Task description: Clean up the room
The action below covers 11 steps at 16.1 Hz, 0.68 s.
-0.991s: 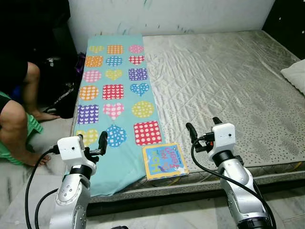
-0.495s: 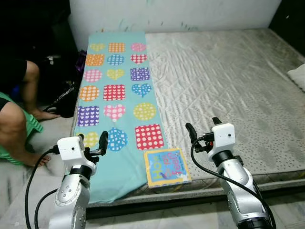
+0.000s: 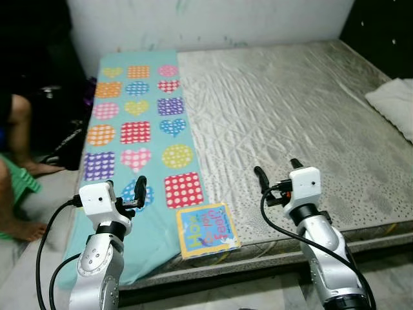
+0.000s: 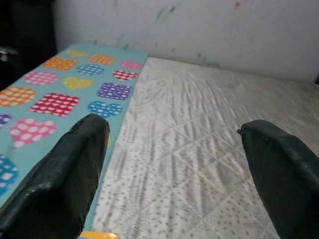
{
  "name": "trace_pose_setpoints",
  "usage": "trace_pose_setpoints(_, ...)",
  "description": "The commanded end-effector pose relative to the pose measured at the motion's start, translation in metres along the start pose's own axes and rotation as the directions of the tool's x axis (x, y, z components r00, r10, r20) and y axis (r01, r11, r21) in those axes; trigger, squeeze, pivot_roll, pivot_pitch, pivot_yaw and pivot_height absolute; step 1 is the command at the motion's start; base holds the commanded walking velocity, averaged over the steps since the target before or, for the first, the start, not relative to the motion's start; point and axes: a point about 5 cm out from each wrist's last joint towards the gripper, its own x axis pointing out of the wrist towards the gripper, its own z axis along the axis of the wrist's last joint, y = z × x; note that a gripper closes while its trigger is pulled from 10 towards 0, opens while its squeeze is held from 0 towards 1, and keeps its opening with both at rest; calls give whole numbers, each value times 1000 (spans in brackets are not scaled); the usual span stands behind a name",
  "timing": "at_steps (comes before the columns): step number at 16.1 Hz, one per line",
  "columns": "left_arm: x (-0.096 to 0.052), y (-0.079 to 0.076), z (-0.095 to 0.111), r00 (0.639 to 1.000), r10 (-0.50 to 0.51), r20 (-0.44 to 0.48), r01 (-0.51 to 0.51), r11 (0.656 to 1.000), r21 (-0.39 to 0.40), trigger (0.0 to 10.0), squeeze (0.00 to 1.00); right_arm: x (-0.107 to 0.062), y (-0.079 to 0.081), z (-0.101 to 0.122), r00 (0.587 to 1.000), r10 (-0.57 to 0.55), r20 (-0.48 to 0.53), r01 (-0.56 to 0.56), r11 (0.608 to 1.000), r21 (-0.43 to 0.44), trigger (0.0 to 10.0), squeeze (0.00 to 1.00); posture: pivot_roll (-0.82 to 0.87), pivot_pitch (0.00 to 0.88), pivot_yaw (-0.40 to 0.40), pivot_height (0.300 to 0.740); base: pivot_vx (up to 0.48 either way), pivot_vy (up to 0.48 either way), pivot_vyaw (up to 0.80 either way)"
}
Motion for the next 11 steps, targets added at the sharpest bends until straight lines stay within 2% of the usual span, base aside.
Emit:
trace_pose_setpoints(1,-2,6,-4,999,26,-24,-26,1000,5,10000,0,-1,0,2,1000,7,10,-7,1000,-12,10000,0,-127,93,11,740,0,0,0)
trace_pose_setpoints(2,-3,6,-4,999,25,-24,-25,1000,6,10000,0,-1,0,2,1000,9,12,-9,1000,-14,10000,0,-127,93,11,740,0,0,0)
trace_pose_setpoints(4,-3,5,-4,999,24,-24,-24,1000,6,10000,0,-1,0,2,1000,9,12,-9,1000,-13,10000,0,-127,93,11,740,0,-319,447)
trace_pose_setpoints(11,-2,4,-4,999,20,-26,-20,1000,10,10000,0,-1,0,2,1000,9,10,-9,1000,-9,10000,0,-129,88,12,740,0,-328,0)
